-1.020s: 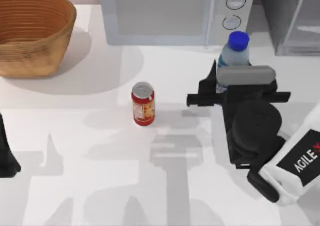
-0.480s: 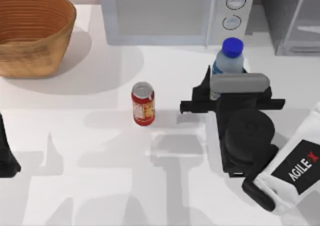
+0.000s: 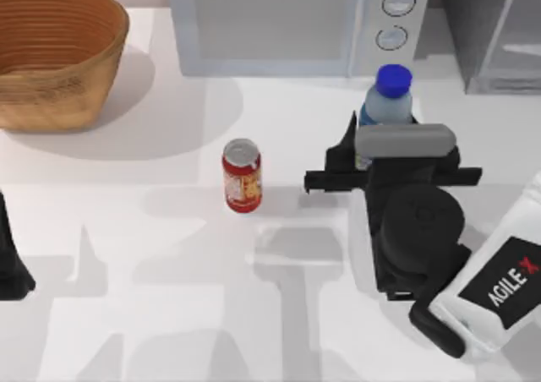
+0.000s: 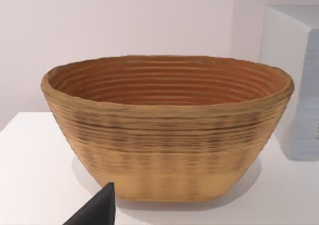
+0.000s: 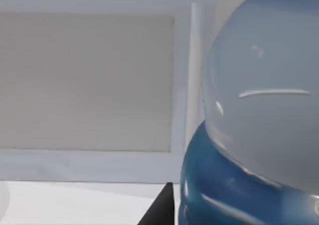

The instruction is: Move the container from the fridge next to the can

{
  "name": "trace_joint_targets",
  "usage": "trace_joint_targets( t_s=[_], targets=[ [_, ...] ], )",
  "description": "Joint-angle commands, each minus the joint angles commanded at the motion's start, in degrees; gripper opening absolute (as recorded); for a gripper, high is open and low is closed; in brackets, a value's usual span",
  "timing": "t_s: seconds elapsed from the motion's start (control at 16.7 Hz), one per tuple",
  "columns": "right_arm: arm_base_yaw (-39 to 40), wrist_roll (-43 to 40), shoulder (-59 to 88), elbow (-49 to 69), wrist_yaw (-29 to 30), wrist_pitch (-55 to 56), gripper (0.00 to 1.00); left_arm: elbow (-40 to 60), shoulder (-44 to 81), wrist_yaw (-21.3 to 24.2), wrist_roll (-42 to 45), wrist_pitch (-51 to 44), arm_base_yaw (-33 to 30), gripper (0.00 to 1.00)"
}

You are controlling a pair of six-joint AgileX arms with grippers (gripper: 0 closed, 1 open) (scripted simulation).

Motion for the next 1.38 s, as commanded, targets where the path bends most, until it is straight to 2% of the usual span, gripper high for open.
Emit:
trace_joint_targets(
  t_s=[0.48, 1.08, 1.38],
  targets=[
    [0.0, 0.0, 0.0, 0.0, 0.0, 0.0, 0.98, 0.0, 0.0, 0.0, 0.0, 0.0, 0.0, 1.0],
    [0.1, 0.0, -0.1, -0.2, 0.2, 0.1, 1.0, 0.0, 0.0, 0.0, 0.0, 0.0, 0.0, 1.0],
    [3.8, 0.0, -1.8, -4.9, 3.8, 2.9, 1.0, 0.0, 0.0, 0.0, 0.0, 0.0, 0.0, 1.0]
  ],
)
